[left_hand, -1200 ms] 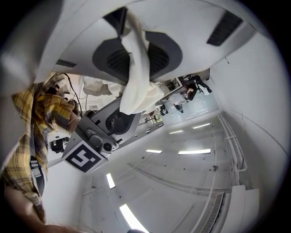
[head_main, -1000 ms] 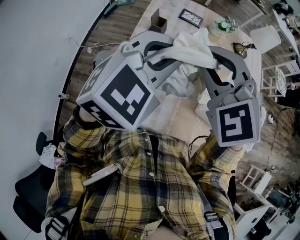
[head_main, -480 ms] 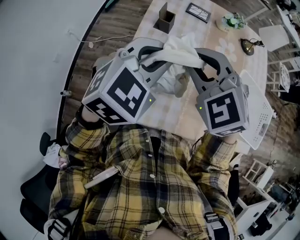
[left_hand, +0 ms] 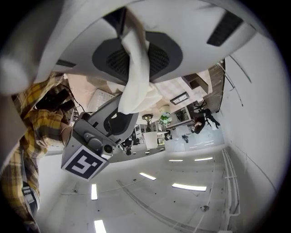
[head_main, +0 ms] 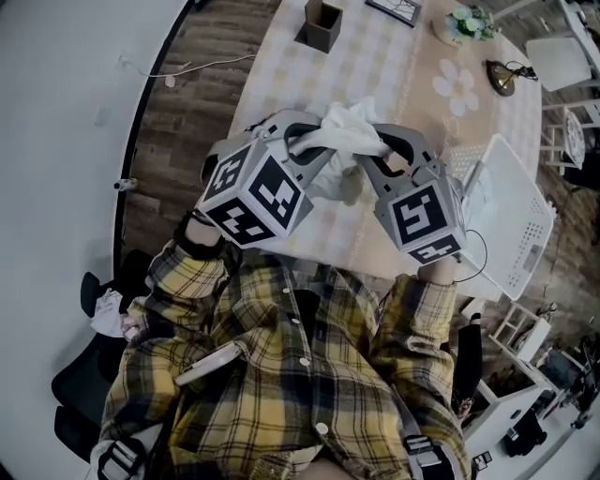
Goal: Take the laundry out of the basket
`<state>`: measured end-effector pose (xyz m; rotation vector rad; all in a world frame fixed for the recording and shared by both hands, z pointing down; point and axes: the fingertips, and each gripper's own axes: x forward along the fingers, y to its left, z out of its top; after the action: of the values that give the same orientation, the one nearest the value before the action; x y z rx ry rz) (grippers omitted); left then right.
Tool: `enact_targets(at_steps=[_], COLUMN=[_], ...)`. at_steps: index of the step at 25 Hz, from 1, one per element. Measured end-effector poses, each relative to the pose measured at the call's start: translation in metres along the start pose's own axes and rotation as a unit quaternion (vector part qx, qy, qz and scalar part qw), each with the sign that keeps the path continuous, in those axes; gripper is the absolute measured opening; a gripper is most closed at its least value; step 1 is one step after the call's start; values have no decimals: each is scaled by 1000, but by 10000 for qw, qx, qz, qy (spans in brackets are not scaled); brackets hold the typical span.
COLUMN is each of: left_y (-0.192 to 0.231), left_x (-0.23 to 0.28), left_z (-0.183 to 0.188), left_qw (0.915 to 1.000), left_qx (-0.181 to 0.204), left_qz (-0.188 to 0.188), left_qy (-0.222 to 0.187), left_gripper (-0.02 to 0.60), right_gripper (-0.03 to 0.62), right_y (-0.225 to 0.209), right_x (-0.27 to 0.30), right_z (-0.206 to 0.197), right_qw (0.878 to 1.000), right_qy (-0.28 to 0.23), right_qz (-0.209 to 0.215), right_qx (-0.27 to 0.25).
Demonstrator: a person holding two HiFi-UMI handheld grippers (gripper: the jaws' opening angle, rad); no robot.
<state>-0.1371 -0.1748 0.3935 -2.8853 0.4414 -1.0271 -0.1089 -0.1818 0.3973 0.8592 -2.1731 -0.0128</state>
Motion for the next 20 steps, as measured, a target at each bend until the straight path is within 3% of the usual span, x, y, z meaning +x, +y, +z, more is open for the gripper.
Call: enact_targets(at_steps=[12, 20], left_y=[-31, -38], left_x=[71, 86], left_z=[-101, -128], left_qw=[9936, 9887], left_qx=[-927, -1352], left_qz=[-299, -246], left_qy=[578, 594], left_gripper=[133, 141], right_gripper=[109, 112], right_y=[53, 67], right_x=[74, 94], right_z=[-98, -121], right_qw=[9877, 9787], right_qy=[478, 445], right_qz=[559, 572], right_qx=[1380, 1921])
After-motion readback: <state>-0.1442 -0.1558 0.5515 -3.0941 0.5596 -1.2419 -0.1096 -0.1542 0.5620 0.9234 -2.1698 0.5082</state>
